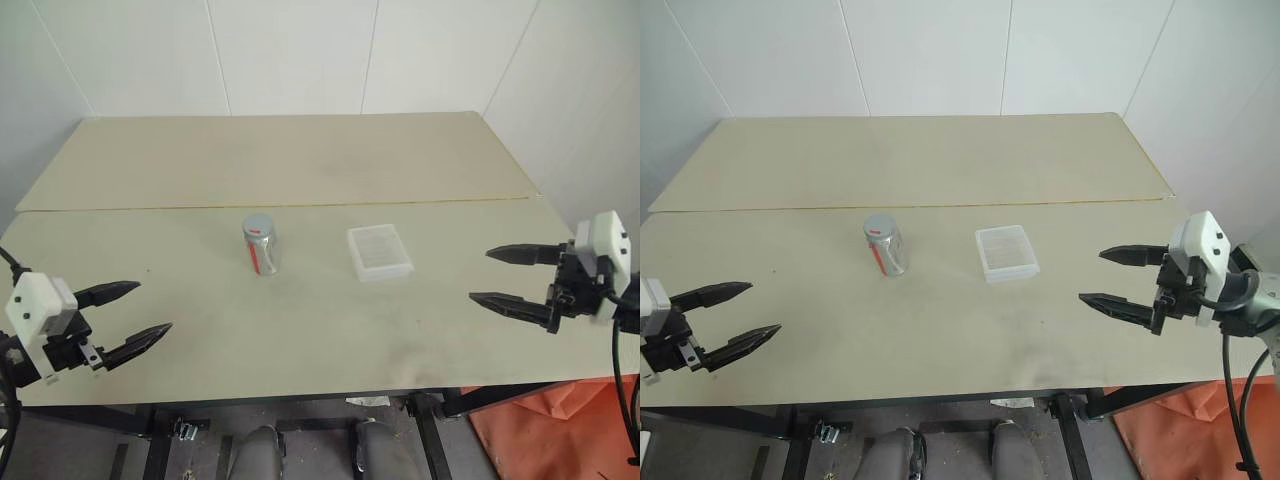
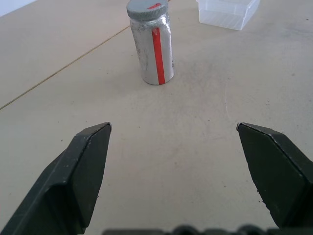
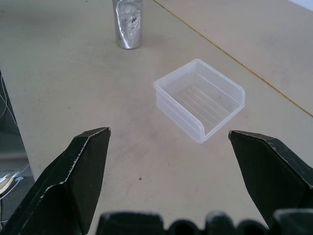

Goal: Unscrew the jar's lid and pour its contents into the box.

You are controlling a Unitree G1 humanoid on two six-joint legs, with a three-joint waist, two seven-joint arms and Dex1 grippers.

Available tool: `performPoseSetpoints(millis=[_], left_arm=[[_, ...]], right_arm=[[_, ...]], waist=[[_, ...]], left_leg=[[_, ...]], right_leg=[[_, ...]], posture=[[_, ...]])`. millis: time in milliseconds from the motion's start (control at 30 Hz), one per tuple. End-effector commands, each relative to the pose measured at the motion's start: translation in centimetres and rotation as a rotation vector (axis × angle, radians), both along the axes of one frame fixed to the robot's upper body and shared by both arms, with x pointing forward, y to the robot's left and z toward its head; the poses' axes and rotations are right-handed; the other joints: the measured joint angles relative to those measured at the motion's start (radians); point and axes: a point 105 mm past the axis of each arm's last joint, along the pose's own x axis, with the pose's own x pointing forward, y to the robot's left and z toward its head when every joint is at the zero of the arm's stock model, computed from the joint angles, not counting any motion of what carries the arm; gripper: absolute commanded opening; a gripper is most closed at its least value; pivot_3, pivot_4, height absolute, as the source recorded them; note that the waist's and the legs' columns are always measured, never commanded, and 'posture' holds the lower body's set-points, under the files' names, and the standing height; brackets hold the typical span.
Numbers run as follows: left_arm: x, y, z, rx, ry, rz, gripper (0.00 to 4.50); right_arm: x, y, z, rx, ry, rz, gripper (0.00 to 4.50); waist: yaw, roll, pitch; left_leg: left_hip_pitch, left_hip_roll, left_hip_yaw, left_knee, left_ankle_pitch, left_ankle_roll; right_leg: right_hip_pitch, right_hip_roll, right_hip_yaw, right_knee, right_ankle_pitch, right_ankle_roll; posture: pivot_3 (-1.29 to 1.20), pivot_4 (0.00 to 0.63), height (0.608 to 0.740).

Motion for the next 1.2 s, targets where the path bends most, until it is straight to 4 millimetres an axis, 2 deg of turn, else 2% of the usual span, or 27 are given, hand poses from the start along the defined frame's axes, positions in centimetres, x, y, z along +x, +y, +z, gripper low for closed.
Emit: performPoseSetpoints(millis=[33,333,600,700,900,1100,1200], left_arm=[[0.1,0.0,0.9,0.011,-0.043,-0.005,4.47],[1.7,-0.9,0.4,-0.02,-0.104,-0.004,4.47],[4.9,-4.4,-2.9,-0.152,-0.256,0.095,4.47],[6.8,-5.4,-4.0,-0.175,-0.303,0.135,4.47],[10.2,-7.1,-5.1,-0.178,-0.343,0.134,4.47],[11.8,-9.8,-6.1,-0.219,-0.322,0.05,4.47],[12.8,-10.3,-6.3,-0.235,-0.327,0.079,4.47]], right_arm=[[-0.2,0.4,1.2,-0.004,-0.063,0.017,4.5],[-0.6,0.8,1.2,-0.002,-0.069,0.019,4.5],[0.2,3.9,0.0,0.044,-0.07,0.049,4.5],[0.0,5.2,-1.0,0.045,-0.058,0.067,4.5],[-1.3,7.4,-1.6,0.083,-0.04,0.097,4.5],[-2.0,8.5,-2.2,0.087,-0.035,0.085,4.5],[-1.8,8.7,-2.1,0.093,-0.042,0.067,4.5]], waist=[[0.0,0.0,0.0],[0.001,0.0,0.0],[0.0,-0.001,0.0],[0.002,-0.001,0.0],[0.006,-0.001,0.0],[0.001,-0.001,-0.001],[0.002,-0.001,-0.001]], left_leg=[[0.0,0.0,0.0,0.0,0.0,0.0],[0.0,0.0,0.0,0.0,0.0,0.0],[0.0,-0.001,0.0,0.001,0.0,0.0],[0.001,-0.001,0.0,0.002,0.0,0.0],[-0.001,-0.002,-0.001,0.004,0.0,0.0],[-0.001,-0.002,-0.001,0.003,0.0,0.0],[-0.001,-0.002,-0.001,0.003,0.0,0.0]], right_leg=[[0.0,0.0,0.0,0.0,0.0,0.0],[0.0,0.0,0.0,0.0,0.0,0.0],[0.003,0.001,0.0,0.0,0.001,0.001],[0.003,0.001,0.0,0.001,0.001,0.001],[0.004,0.001,0.001,0.001,0.003,0.003],[0.004,0.0,0.001,0.0,0.006,0.009],[0.004,0.001,0.001,0.0,0.006,0.009]], posture=[[0.0,0.15,0.74],[0.0,0.15,0.74],[0.0,0.15,0.74],[0.0,0.15,0.74],[0.0,0.15,0.74],[0.0,0.15,0.74],[0.0,0.15,0.74]])
